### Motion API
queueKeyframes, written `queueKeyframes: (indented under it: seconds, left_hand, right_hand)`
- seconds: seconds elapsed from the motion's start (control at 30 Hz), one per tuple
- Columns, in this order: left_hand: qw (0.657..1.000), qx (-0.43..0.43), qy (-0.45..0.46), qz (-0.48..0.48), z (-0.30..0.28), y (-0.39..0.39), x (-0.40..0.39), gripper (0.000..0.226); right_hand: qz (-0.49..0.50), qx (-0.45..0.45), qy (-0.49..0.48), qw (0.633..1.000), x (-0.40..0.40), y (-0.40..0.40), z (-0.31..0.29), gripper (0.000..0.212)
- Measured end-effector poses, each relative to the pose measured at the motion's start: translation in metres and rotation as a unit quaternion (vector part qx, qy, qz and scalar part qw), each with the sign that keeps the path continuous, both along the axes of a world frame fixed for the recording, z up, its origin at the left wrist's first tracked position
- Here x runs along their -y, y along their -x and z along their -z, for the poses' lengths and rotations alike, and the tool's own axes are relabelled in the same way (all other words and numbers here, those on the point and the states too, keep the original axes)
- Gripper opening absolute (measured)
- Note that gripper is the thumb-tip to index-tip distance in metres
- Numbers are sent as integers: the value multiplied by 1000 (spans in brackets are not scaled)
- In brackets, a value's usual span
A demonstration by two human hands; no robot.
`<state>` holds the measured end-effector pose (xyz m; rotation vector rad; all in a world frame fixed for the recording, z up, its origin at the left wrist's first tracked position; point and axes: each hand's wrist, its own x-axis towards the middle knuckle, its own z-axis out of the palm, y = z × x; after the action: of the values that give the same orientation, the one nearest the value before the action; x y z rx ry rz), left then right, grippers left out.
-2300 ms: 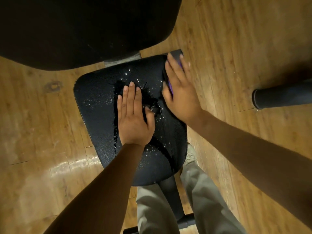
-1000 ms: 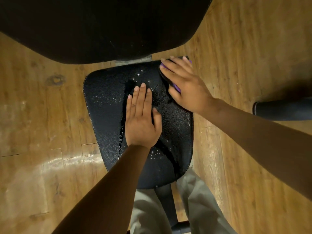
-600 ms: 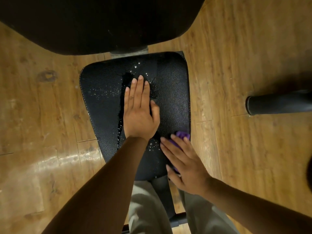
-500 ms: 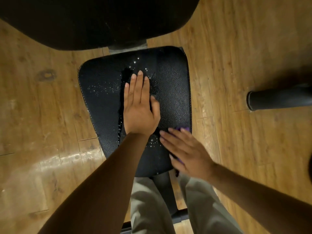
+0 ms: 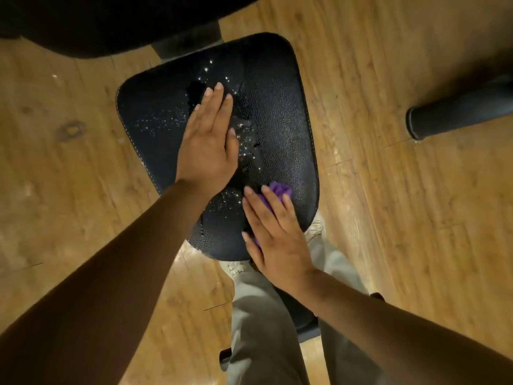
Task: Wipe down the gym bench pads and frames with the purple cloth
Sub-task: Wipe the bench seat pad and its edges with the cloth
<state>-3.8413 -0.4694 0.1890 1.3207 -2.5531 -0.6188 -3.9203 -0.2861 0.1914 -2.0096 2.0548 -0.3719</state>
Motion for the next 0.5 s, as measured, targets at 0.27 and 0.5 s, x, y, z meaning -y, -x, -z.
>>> queueKeyframes:
  seconds: [0.27,0.5]
  left_hand:
    - [994,27,23,99,3,-25,16,50]
    - [994,-5,50,96,10,-28,14,49]
  right_hand:
    - [-48,4,19,999,27,81,6,48]
    - [21,-28,12,999,-1,-27,3,51]
